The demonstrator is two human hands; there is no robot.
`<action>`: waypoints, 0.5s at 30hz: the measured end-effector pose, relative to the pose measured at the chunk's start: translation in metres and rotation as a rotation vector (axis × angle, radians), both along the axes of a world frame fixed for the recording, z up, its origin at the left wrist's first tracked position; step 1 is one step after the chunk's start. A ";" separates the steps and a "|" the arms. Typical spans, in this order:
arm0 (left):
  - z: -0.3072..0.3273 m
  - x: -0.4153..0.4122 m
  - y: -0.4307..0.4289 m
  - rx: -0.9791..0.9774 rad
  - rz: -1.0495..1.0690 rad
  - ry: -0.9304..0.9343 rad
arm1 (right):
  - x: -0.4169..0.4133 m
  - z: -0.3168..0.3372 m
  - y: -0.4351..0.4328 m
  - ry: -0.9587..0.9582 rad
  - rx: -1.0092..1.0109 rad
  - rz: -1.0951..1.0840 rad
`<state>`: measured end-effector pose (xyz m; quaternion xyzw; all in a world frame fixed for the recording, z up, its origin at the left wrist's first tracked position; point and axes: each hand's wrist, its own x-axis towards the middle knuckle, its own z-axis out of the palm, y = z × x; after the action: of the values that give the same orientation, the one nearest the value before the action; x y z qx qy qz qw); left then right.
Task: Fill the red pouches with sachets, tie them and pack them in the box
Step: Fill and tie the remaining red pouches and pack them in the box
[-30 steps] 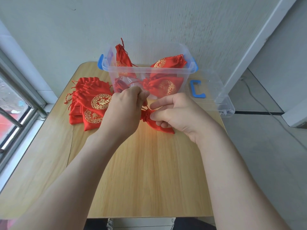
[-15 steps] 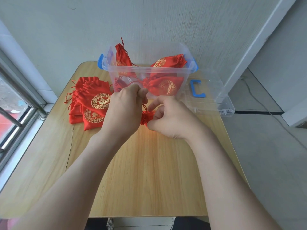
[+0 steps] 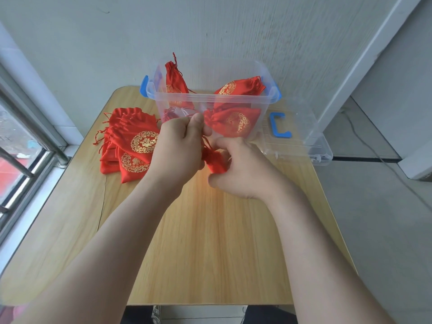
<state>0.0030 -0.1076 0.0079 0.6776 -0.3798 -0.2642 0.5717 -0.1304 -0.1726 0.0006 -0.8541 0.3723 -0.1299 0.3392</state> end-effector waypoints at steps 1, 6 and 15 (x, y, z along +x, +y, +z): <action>0.002 0.001 -0.001 -0.017 0.004 0.052 | 0.000 -0.002 0.000 -0.008 -0.034 0.001; 0.012 0.004 -0.001 -0.124 0.037 0.305 | 0.004 -0.008 -0.003 -0.241 -0.126 -0.125; -0.001 0.034 0.005 0.097 0.246 0.062 | 0.023 -0.004 -0.003 -0.593 0.032 -0.478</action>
<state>0.0369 -0.1023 0.0068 0.7373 -0.2628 -0.2311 0.5779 -0.1073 -0.1755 -0.0037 -0.6632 0.4487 -0.4409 0.4056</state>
